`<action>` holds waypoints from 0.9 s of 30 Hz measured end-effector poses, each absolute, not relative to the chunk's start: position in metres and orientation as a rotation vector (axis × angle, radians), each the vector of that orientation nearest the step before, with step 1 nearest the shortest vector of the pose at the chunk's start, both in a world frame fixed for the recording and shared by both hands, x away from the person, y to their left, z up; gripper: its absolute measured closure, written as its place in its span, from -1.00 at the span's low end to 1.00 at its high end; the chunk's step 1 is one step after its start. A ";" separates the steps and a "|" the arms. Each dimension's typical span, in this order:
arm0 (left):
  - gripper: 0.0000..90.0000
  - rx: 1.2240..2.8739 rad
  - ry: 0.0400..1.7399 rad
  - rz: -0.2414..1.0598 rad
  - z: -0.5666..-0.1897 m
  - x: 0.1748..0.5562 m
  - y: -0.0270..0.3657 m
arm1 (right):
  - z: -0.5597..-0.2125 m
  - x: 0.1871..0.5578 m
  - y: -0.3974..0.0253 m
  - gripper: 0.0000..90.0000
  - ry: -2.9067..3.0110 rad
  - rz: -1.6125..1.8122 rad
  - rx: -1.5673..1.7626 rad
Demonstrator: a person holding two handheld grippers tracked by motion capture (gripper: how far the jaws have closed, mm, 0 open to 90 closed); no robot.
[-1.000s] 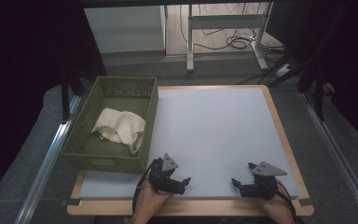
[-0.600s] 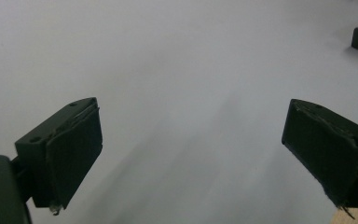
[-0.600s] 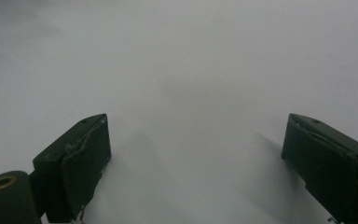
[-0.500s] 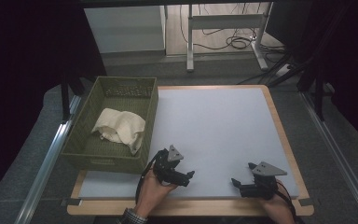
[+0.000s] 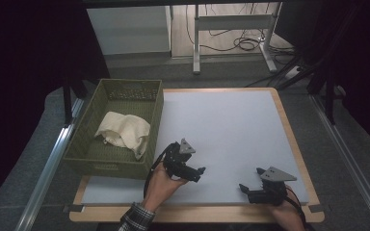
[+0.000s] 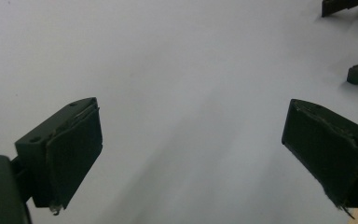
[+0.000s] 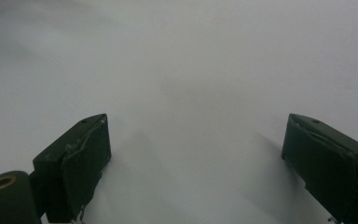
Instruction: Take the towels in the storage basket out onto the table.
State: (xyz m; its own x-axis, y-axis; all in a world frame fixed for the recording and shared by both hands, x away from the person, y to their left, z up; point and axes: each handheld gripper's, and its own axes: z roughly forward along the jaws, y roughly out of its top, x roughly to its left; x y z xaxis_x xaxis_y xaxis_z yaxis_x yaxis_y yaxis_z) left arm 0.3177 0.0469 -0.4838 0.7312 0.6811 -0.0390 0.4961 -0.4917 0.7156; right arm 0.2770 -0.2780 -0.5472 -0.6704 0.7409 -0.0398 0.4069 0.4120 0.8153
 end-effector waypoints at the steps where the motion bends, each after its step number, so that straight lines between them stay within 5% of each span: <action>1: -0.89 2.192 0.890 0.320 -0.481 0.322 0.047 | -0.547 0.277 -0.278 -0.82 2.276 1.152 0.982; 27: -0.89 2.269 0.895 0.343 -0.434 0.368 0.051 | -0.547 0.277 -0.278 -0.82 2.276 1.154 0.978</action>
State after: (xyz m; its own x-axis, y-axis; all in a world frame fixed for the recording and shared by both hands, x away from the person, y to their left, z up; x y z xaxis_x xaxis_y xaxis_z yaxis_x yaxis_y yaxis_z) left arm 0.3682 0.0510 -0.4339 0.7305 0.6829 0.0000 0.5081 -0.5435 0.6682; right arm 0.2772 -0.2782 -0.5474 -0.6717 0.7397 -0.0413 0.4039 0.4123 0.8166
